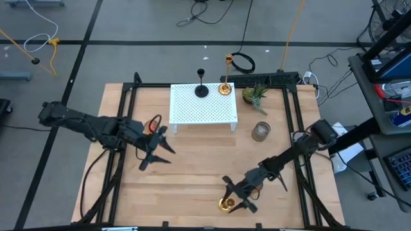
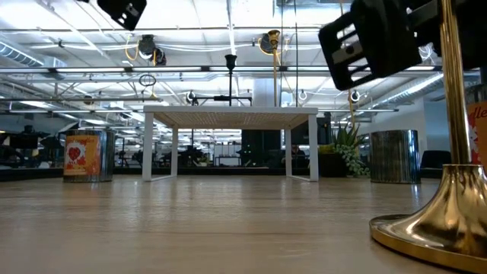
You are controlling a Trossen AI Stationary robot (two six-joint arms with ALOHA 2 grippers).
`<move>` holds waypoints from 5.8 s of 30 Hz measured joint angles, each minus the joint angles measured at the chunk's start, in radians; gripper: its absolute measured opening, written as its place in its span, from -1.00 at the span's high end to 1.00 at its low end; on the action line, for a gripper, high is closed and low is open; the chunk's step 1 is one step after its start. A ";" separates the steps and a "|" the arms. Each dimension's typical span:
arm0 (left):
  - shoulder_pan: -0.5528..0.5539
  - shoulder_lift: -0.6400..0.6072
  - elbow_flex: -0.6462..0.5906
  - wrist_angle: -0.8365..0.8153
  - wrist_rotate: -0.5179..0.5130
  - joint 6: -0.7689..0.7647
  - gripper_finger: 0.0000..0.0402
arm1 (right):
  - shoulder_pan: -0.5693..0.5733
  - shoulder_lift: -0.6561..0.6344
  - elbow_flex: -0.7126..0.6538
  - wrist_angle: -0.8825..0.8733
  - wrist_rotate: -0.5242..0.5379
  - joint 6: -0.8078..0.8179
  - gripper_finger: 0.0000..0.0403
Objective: Pick & Place candle stick holders
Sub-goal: Put the top gold candle holder on the shelf
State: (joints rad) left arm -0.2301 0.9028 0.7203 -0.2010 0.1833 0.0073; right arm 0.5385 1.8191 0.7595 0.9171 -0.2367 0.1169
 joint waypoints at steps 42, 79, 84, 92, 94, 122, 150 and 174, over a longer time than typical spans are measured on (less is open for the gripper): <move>-0.174 0.371 -0.001 0.328 -0.473 -0.069 0.02 | -0.316 -0.032 0.285 -0.080 0.367 -0.080 0.94; -0.142 0.511 -0.001 0.612 -0.627 -0.187 0.02 | -0.327 -0.034 0.285 -0.041 0.368 -0.104 0.96; -0.137 0.511 -0.001 0.698 -0.592 -0.141 0.02 | -0.335 -0.034 0.285 -0.001 0.366 -0.115 0.96; -0.088 0.511 -0.001 0.725 -0.557 -0.133 0.11 | -0.350 -0.034 0.285 -0.001 0.370 -0.119 0.96; -0.076 0.511 -0.001 0.725 -0.525 -0.132 0.23 | -0.356 -0.034 0.285 0.000 0.369 -0.119 0.96; -0.079 0.509 -0.001 0.661 -0.497 -0.122 0.95 | -0.362 -0.095 0.280 -0.114 0.370 -0.208 0.27; 0.031 0.165 0.005 0.554 -0.621 -0.081 0.98 | -0.262 -0.522 -0.204 0.174 0.371 -0.181 0.11; 0.806 0.091 0.190 0.334 -0.143 -0.041 0.98 | -0.393 -0.522 -0.211 0.164 0.372 -0.182 0.13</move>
State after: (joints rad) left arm 0.5755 0.9933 0.9107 0.1330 0.0402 -0.0334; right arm 0.1458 1.2972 0.5488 1.0808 0.1349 -0.0650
